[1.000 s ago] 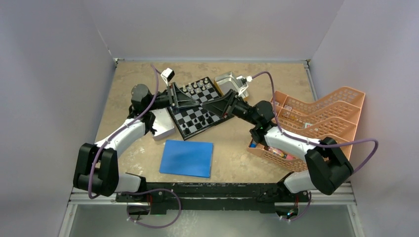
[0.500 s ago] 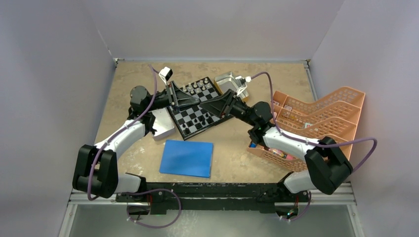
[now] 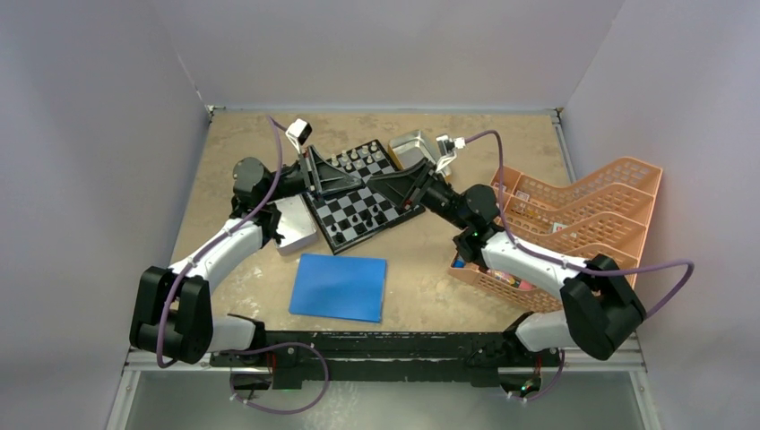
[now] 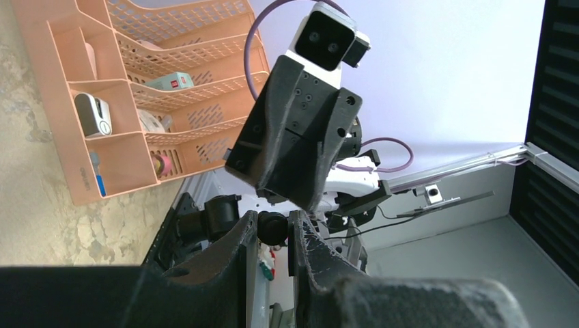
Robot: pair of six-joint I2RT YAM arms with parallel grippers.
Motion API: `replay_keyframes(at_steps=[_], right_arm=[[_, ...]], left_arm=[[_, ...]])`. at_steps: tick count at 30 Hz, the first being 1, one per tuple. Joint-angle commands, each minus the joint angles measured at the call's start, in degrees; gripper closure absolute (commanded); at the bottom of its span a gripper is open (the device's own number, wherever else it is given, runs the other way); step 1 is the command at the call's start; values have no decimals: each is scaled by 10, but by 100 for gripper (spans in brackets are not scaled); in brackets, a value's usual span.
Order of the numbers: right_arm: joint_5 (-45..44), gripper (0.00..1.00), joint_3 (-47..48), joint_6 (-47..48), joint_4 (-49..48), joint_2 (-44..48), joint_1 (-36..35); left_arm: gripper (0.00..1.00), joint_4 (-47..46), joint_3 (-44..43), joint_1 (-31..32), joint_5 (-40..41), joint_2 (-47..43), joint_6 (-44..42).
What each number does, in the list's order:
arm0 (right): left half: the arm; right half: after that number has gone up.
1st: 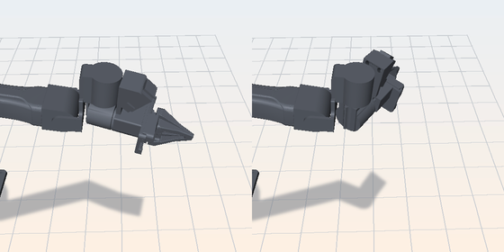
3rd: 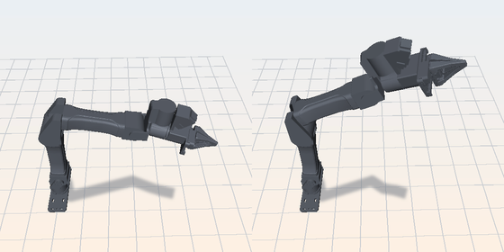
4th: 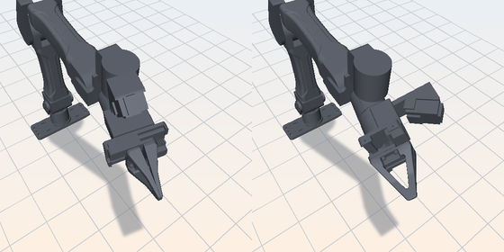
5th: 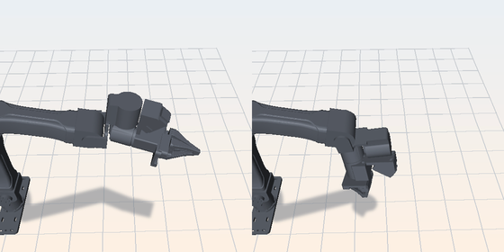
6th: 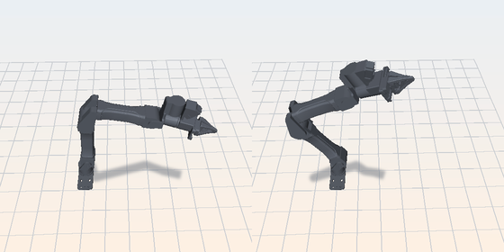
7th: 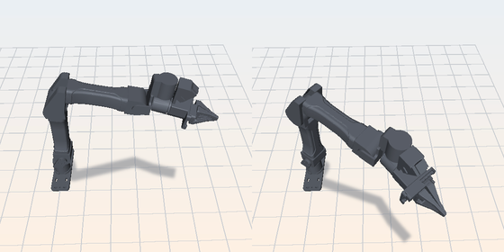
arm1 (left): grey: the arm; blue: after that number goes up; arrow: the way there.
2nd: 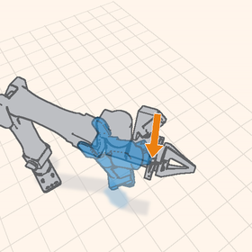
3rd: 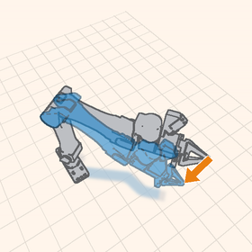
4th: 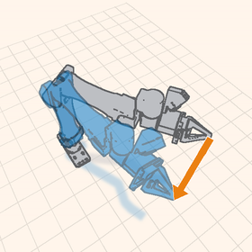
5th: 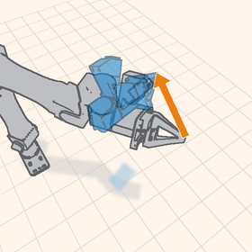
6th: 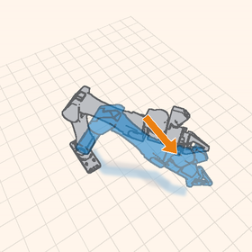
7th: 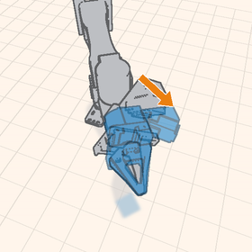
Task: Set up the chess pieces on the board
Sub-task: Place the chess piece on the chessboard.
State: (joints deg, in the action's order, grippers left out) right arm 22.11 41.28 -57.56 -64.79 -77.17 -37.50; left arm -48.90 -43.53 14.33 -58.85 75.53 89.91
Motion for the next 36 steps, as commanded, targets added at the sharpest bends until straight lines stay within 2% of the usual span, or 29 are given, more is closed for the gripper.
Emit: replay_keyframes(at_steps=[1, 14, 20, 22, 25, 26, 36], right_arm=[[26, 65, 27, 24, -21, -8, 1], [64, 72, 45, 23, -47, -34, -5], [48, 91, 29, 24, -59, -23, -7], [41, 94, 22, 31, -58, -16, -6], [31, 95, 17, 46, -41, -4, -6], [30, 95, 16, 50, -34, -1, -6], [23, 98, 11, 82, -3, 11, -6]], left_arm=[[100, -51, -16, 5, 3, -15, 20], [100, -70, -15, 20, 16, -8, 34], [100, -70, -10, 22, 20, -8, 24], [100, -40, -12, 22, 22, -12, 1], [81, 18, -19, 22, 27, -22, -48], [78, 36, -20, 22, 31, -26, -62], [76, 212, -55, 22, 50, -46, -169]])
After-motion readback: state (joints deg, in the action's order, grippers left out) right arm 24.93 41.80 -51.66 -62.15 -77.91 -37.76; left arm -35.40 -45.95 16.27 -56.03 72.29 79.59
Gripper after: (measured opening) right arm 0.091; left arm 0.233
